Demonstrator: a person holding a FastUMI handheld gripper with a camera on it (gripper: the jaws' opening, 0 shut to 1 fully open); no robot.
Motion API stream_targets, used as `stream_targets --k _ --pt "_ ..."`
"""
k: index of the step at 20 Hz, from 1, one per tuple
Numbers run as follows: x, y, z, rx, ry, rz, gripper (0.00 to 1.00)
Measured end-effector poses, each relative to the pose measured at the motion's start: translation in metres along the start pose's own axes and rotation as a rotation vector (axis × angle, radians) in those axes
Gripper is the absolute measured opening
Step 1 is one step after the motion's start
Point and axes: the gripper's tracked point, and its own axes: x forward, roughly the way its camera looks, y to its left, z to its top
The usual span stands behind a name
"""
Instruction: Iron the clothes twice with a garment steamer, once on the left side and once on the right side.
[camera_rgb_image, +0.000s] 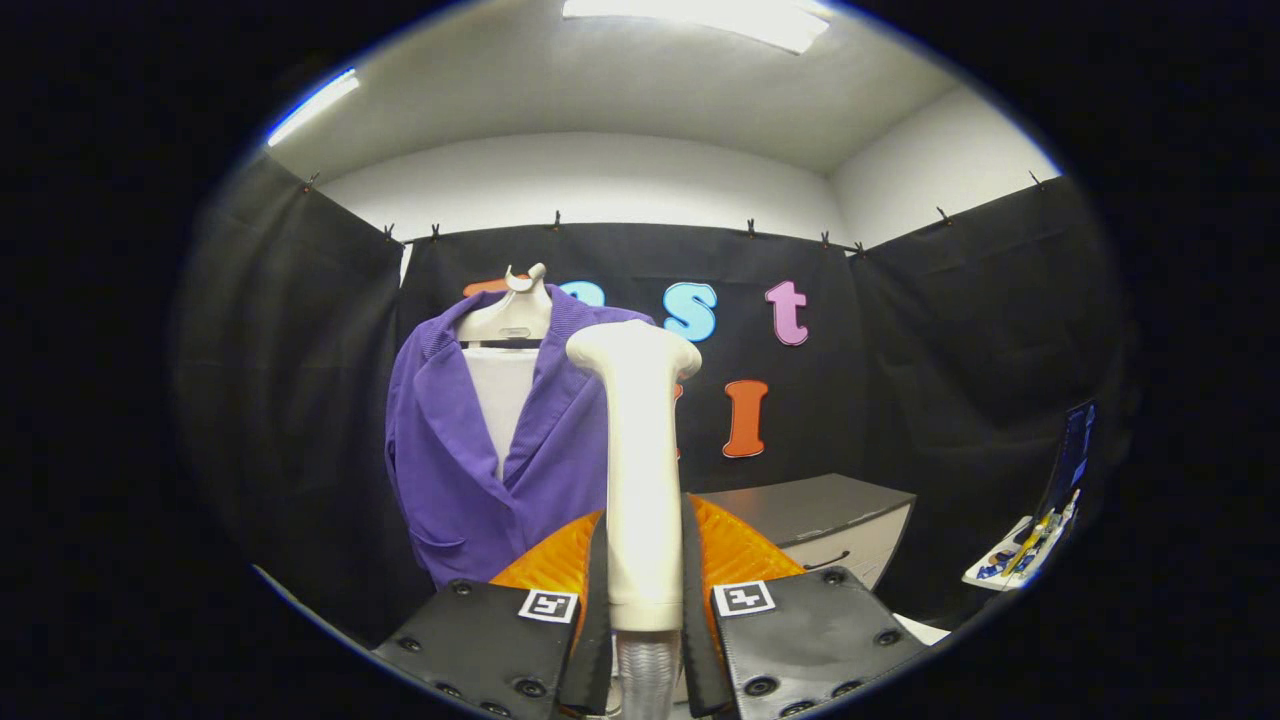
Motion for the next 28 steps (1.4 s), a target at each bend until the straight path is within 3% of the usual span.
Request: stream_targets --k 9,17,28 --pt "0.033 0.055 -0.034 -0.004 0.034 0.028 0.36" --pt "0.069 0.067 -0.064 -0.012 0.080 0.000 0.36" --pt "0.102 0.072 -0.066 -0.047 0.064 -0.009 0.36"
